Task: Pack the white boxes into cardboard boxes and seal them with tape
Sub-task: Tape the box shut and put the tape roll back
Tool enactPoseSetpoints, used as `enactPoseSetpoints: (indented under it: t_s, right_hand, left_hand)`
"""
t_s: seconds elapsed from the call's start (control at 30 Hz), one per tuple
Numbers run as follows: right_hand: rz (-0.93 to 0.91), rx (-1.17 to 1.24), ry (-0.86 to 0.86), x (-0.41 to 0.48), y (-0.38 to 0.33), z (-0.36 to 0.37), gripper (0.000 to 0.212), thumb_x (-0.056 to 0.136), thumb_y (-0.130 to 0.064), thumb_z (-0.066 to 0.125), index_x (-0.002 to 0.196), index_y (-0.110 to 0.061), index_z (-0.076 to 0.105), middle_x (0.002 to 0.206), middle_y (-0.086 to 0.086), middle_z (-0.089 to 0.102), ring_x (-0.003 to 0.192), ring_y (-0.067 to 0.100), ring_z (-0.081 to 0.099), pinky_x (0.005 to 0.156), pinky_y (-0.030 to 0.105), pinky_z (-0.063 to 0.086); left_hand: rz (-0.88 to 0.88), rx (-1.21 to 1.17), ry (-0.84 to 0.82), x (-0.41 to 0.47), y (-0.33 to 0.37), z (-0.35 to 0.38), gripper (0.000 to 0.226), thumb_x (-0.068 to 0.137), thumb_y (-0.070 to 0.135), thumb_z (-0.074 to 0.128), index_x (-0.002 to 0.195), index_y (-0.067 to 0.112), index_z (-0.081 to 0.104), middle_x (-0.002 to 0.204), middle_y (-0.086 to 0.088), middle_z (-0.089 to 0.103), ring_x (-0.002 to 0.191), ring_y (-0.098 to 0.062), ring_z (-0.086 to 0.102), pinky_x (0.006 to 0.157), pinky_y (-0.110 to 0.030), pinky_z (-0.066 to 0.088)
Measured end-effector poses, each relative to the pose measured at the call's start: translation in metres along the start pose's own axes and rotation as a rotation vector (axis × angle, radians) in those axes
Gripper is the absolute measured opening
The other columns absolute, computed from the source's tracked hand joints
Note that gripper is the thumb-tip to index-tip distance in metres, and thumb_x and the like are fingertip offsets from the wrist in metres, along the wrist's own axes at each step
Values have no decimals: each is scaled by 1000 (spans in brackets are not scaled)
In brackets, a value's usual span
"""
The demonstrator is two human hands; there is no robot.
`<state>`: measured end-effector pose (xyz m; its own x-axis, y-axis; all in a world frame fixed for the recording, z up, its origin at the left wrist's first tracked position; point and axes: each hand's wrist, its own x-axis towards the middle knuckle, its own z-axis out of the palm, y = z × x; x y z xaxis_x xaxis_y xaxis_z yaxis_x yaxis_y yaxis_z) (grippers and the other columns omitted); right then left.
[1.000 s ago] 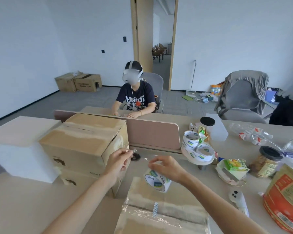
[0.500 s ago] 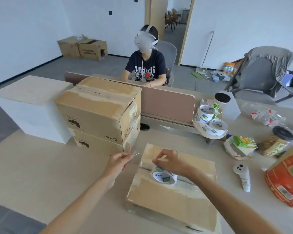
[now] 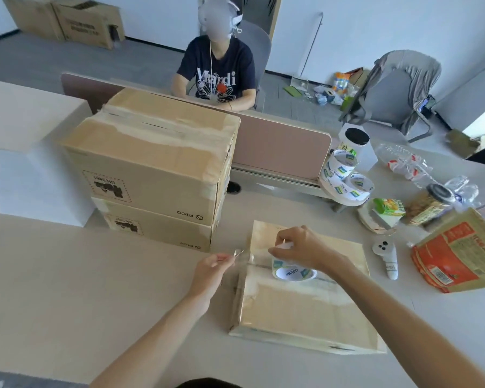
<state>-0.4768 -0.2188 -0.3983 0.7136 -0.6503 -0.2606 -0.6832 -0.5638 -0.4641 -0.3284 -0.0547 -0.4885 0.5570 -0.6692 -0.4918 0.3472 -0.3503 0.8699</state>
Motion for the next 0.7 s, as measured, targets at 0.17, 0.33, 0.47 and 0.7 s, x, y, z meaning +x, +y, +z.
enactPoseSetpoints:
  t_s: [0.17,0.33,0.47,0.7]
  right_hand:
    - [20,-122,-48,5,-9,1,23,78,-40,68,64,-24,59,73,-1,63,67,18,61,56,28,47]
    - [3,-184,-71,8,-13,0,22,77,-42,66,71,-21,63,76,2,64,70,21,63,61,33,52]
    - [-5,-224,-91,12,-16,3,22,76,-45,65,73,-24,64,75,-2,62,69,20,63,63,36,55]
    - [6,-241,-95,17,-19,6,23,72,-43,66,66,-20,62,67,-1,60,67,20,61,62,34,52]
  left_hand:
    - [-1,0,-12,4,3,-5,11,86,22,69,86,12,72,68,15,65,68,-4,53,62,-25,37]
    - [2,-4,-14,2,0,-7,8,86,22,69,82,15,70,76,9,68,73,-7,54,62,-25,36]
    - [-32,-28,7,2,-3,-5,9,85,22,70,84,14,71,81,4,67,72,-11,50,58,-24,35]
    - [-51,-26,17,3,-7,-4,11,87,19,67,92,10,72,78,7,66,69,-10,50,55,-19,36]
